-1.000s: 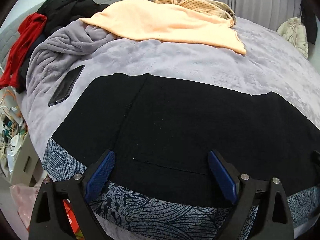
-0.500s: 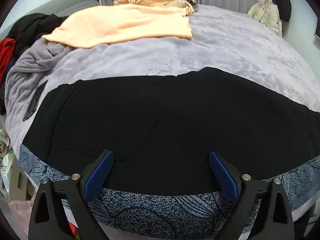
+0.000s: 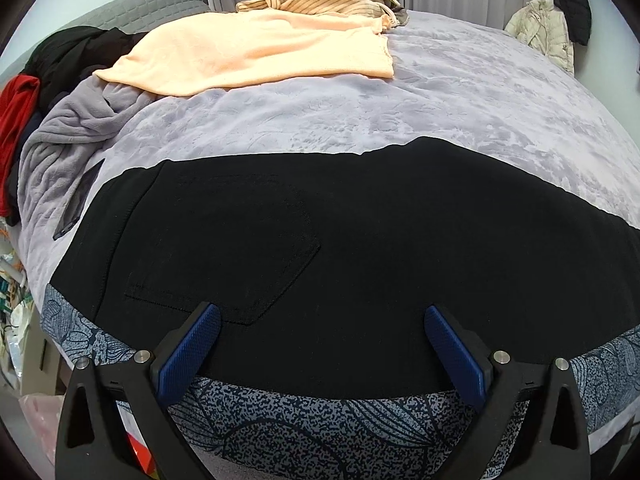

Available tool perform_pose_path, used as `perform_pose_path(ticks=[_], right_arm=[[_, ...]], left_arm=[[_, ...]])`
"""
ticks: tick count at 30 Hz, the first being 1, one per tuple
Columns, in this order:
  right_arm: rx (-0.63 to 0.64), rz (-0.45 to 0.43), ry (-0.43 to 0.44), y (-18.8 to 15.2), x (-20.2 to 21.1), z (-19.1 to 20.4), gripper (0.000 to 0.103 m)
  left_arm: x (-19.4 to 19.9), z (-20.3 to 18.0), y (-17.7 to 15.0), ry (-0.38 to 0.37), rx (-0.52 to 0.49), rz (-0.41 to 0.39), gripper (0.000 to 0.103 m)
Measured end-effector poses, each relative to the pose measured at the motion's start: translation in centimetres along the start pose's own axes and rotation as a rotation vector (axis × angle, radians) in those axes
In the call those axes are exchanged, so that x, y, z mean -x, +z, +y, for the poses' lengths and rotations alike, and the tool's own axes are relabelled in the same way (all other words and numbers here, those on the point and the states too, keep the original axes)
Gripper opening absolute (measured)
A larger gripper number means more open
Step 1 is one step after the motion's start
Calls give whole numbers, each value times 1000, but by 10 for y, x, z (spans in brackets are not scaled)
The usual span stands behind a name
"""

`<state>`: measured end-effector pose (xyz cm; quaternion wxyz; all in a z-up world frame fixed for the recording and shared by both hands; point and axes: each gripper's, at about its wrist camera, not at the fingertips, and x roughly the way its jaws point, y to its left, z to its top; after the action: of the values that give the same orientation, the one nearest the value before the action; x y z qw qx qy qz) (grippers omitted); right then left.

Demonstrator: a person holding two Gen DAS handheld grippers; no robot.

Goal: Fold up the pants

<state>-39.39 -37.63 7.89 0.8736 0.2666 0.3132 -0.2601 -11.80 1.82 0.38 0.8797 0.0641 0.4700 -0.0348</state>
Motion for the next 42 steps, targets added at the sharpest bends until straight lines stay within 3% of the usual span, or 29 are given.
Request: perform_pose_path(ticks=[1,2,3,5,9,12,14,18,21,23,24,25,27,28,29,32,36,39,41,42], right_arm=[[5,-8,4,7,-7,0,67],[0,7,15,14,-16,-2,49],[-3,40,20,17,-24,0,6],[12,58,11,19,-20,6,7],[21,-71,58,34,47,22,7],[104,-155,61,42,95,46,7],[162,-165,22,41,105,56,7],[160,-38,-67,22,56,35,8],[172,79,-150,-8,3,19,9],[177,108,-166,-15,-11,15,11],[164,105,-159,-12,-8,14,26],[148,97,-194,-7,-2,14,53],[124,37,-314,1,14,9,86],[101,-20,-405,6,30,5,86],[97,-61,-427,9,41,9,86],[255,-114,-327,-1,64,64,86],[526,43,-7,-58,41,171,87],[653,106,44,-91,14,212,87],[717,154,2,-104,-9,215,87],[730,165,-16,-107,-14,207,87]], left_arm=[[0,-1,1,5,-4,3,102],[0,-3,3,3,-8,11,102],[0,-2,5,-2,-10,20,102],[2,1,7,-28,-10,44,102],[16,7,7,-111,-4,64,102],[32,0,8,-158,-77,22,102],[37,-8,7,-173,-141,-8,102],[23,-22,3,-154,-227,34,102],[15,-21,0,-172,-211,70,102],[18,-15,1,-177,-189,79,102],[22,-13,2,-165,-185,71,102],[26,-13,0,-156,-184,58,102],[35,-17,0,-154,-191,28,102],[38,-22,1,-161,-198,20,102],[42,-28,1,-179,-206,12,102],[52,-60,-5,-280,-262,7,102],[54,-101,-22,-301,-384,-4,102],[49,-110,-31,-261,-441,-10,102],[37,-102,-34,-201,-446,19,102],[33,-94,-33,-212,-419,39,102]])
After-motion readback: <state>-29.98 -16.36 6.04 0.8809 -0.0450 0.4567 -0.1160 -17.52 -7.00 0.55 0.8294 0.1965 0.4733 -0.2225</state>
